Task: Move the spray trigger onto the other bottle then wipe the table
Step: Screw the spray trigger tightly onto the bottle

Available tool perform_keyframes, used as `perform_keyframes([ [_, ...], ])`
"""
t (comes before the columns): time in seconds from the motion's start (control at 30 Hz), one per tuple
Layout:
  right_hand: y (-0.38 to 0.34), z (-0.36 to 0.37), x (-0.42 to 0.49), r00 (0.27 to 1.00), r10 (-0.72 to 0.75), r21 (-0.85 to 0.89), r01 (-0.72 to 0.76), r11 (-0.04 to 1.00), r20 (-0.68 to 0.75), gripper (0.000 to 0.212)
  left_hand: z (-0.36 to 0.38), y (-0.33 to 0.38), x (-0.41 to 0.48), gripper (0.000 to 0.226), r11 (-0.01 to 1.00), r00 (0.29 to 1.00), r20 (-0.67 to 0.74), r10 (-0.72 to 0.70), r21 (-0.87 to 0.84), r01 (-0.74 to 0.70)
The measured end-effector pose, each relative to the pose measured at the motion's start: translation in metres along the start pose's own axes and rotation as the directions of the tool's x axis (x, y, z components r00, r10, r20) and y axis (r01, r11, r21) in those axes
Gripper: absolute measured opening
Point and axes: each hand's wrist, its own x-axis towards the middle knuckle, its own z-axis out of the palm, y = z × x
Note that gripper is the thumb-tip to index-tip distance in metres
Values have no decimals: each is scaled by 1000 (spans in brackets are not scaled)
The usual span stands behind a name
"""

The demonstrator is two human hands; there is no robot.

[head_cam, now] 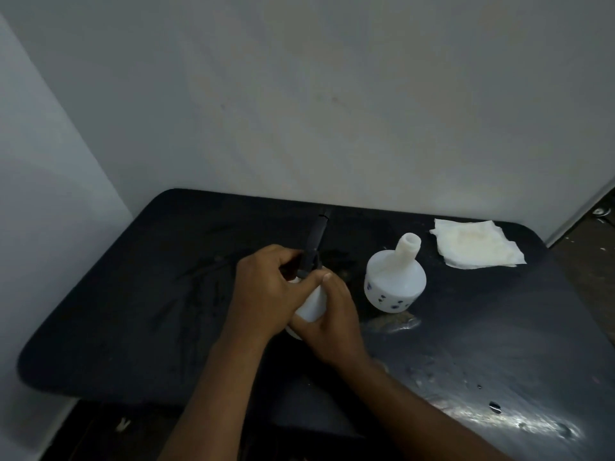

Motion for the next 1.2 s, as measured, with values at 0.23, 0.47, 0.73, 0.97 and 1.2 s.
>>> perform_keyframes([
  [0.23, 1, -11, 6, 998, 3, -14, -2, 1000, 69, 29, -8, -12, 4, 21, 993, 992, 110, 67, -99, -57],
  [0.47, -2, -11, 5, 998, 11, 4, -12, 1000, 54, 31, 18, -12, -7, 38, 994, 984, -175, -38, -103, 20],
  [0.73, -1, -15, 7, 994, -11, 18, 9, 1000, 110, 32, 5, -28, -15, 80, 941, 991, 125, -54, -325, 93],
  [0.97, 2, -11, 5, 991, 67, -29, -64, 998, 117, 48, 6, -33, -17, 27, 919, 988, 124, -94, -370, 134],
  [1.2, -1, -13, 8, 995, 21, -13, -20, 1000, 98, 34, 12, -36, -18, 72, 914, 985, 103, -137, -370, 166],
])
